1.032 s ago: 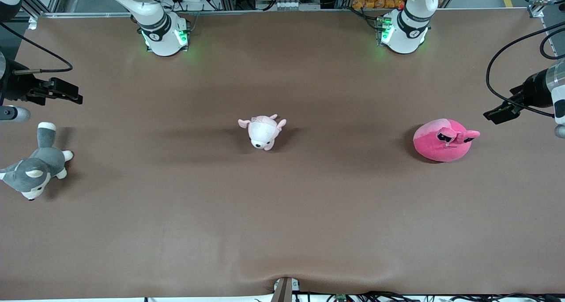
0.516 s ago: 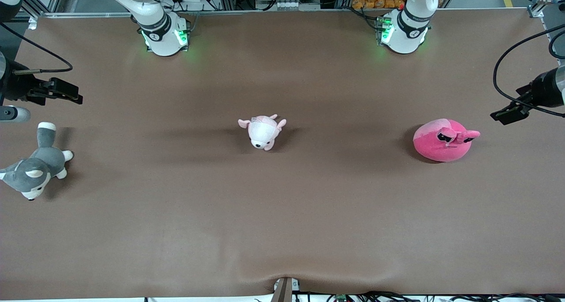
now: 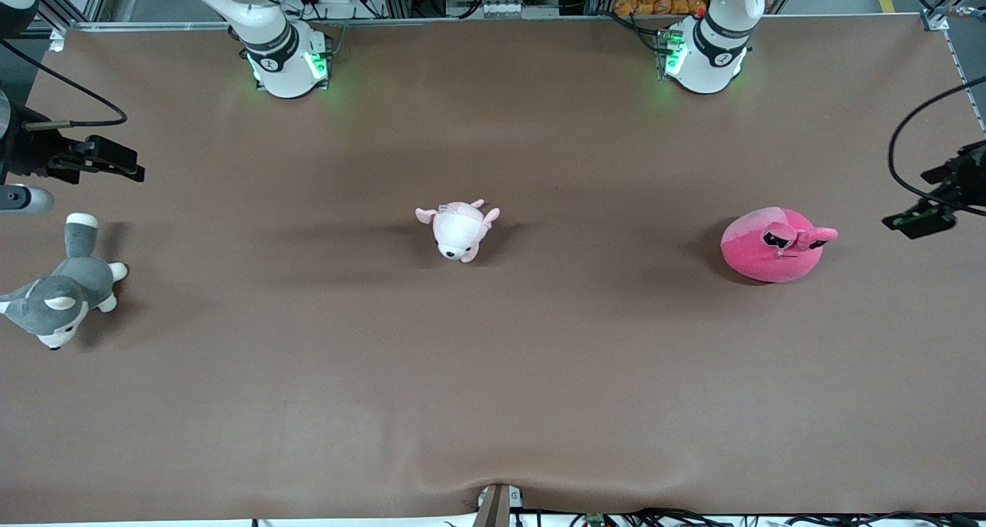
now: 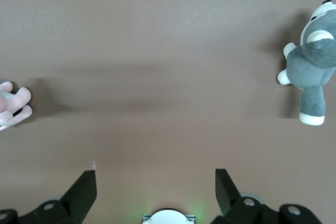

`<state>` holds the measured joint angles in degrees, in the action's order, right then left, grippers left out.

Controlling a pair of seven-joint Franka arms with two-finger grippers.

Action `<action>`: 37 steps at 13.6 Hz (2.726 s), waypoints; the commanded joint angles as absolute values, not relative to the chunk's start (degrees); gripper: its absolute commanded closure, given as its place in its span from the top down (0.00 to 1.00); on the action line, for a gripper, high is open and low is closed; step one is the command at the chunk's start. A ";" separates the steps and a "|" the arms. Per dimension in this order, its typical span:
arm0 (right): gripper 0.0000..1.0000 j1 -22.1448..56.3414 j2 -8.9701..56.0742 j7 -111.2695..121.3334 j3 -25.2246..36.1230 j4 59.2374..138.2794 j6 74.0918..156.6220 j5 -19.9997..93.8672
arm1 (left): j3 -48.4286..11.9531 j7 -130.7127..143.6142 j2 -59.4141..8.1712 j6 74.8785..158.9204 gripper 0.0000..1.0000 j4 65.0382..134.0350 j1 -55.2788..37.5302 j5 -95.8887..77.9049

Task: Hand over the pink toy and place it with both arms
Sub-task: 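Move the left gripper down over the pink plush toy, then grasp the pink toy's neck with the left gripper and lift it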

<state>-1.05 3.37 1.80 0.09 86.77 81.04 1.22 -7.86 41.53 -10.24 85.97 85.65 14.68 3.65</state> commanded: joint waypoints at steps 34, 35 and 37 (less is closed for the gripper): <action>1.00 -0.18 3.51 1.93 -0.09 86.31 81.04 0.70 | -8.61 62.66 -23.73 93.87 0.00 97.30 24.43 -18.35; 1.00 -0.18 3.43 2.02 -0.09 86.31 81.04 0.70 | -8.53 63.45 -23.73 93.43 0.00 96.34 24.09 -20.11; 1.00 -0.09 3.43 2.02 -0.09 86.31 81.04 0.70 | -9.40 68.78 -23.47 90.19 0.00 93.36 23.47 -22.22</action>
